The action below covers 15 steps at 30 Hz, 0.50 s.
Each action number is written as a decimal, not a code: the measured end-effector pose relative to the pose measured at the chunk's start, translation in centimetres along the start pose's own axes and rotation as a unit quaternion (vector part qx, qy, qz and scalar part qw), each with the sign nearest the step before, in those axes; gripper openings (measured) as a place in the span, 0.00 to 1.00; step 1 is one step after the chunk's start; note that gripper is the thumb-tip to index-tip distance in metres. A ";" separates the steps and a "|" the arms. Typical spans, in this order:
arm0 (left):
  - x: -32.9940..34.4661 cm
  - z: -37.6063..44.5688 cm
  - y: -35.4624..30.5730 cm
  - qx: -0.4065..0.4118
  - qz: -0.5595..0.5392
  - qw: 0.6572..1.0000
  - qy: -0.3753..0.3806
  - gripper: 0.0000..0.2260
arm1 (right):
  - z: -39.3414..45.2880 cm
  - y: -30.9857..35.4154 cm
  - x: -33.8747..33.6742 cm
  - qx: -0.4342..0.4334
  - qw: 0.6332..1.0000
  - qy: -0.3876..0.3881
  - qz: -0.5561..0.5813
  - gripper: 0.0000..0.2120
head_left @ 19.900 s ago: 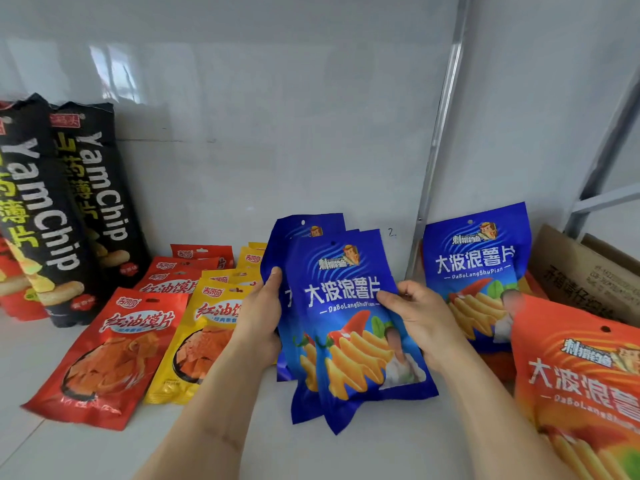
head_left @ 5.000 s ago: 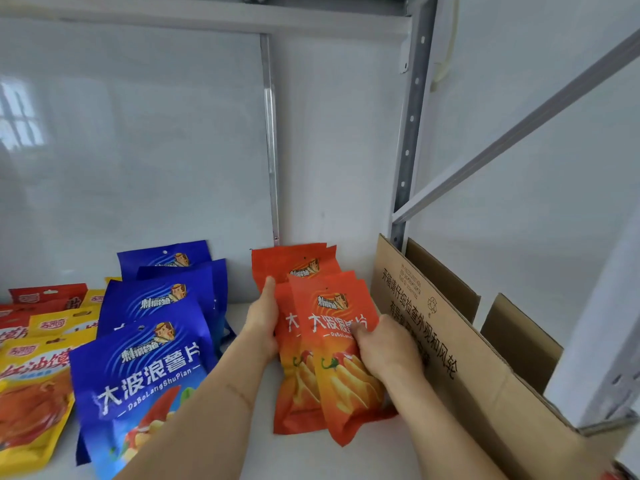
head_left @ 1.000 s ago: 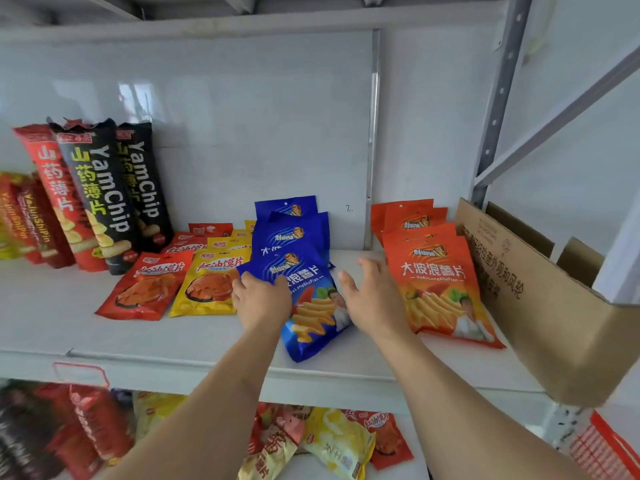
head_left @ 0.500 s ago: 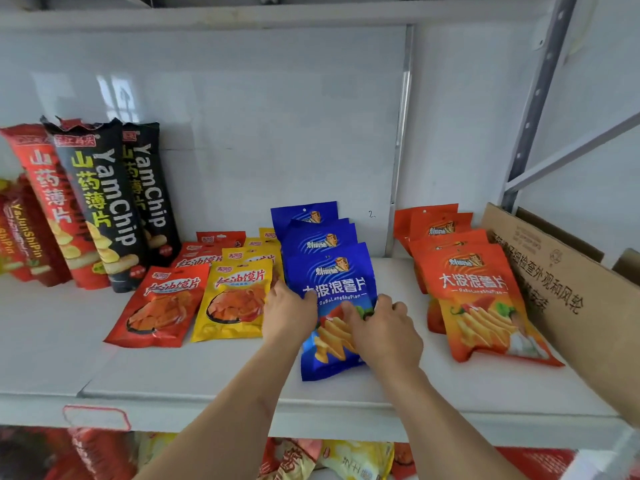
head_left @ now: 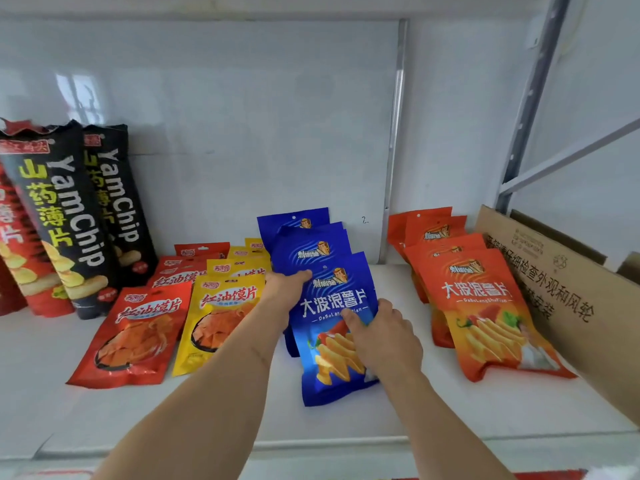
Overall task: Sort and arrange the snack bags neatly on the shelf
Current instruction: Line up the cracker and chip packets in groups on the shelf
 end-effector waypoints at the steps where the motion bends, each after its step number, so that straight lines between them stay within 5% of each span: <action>1: 0.2 0.3 -0.1 -0.004 -0.001 1.000 0.006 0.29 | 0.2 -0.1 0.1 0.000 1.000 -0.001 0.008 0.34; 6: 0.6 1.7 -0.8 -0.023 -0.013 0.999 0.040 0.21 | 0.7 -0.6 0.8 -0.002 1.000 -0.012 0.025 0.35; 15: 1.8 3.5 -1.8 -0.004 0.001 0.999 0.038 0.25 | 1.5 -1.0 1.1 0.001 0.998 -0.013 0.064 0.34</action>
Point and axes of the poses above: each hand's wrist, its own z-axis towards the middle knuckle, its own x-axis out of the palm, y = z × x, the point moved 10 cm from there along z, towards the middle knuckle, and after that the axes turned 15 degrees about -x, right-handed, at the moved point
